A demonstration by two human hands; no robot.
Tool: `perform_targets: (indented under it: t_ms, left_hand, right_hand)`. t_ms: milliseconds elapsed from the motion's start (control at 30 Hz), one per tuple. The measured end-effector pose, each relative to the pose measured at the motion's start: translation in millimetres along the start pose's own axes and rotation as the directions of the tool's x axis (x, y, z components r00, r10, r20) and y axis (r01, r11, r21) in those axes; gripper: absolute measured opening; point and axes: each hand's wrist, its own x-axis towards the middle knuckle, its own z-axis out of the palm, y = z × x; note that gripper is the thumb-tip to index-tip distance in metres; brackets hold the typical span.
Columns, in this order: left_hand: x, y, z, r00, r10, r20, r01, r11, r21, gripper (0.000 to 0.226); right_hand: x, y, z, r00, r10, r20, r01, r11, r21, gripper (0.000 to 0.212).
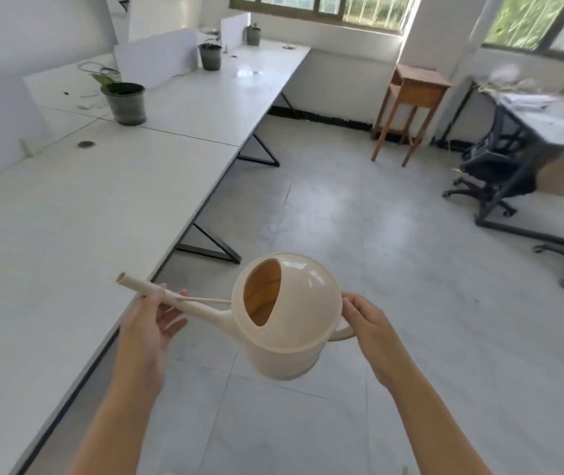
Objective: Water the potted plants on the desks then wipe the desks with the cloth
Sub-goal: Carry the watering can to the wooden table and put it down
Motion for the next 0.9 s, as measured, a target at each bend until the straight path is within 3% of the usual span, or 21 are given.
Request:
perform_targets:
  t_ms: [367, 700, 800, 900]
  left_hand:
    - [-44.3, -37.3, 144.9, 0.967, 0.004, 0.257, -0.04, 0.99, 0.138, 0.022]
    - [31.6, -59.5, 261.2, 0.942, 0.014, 0.336, -0.09, 0.973, 0.213, 0.023]
    - [61.1, -63.8, 299.8, 0.939, 0.007, 0.344, -0.082, 0.975, 0.205, 0.01]
    - [89.7, -67.1, 340.3, 0.932, -0.006, 0.362, -0.078, 0.973, 0.218, 0.018]
  right_hand:
    - [-13.2, 22.3, -148.8, 0.973, 0.054, -0.226, -0.042, 0.997, 0.061, 0.024]
    - [83.1, 22.4, -217.5, 0.943, 0.093, -0.321, -0.071, 0.994, 0.08, 0.022]
    - [119.4, 18.6, -237.0, 0.941, 0.105, -0.322, -0.082, 0.993, 0.085, 0.024]
    - [159.4, 18.4, -257.4, 0.937, 0.1, -0.334, -0.075, 0.993, 0.087, 0.026]
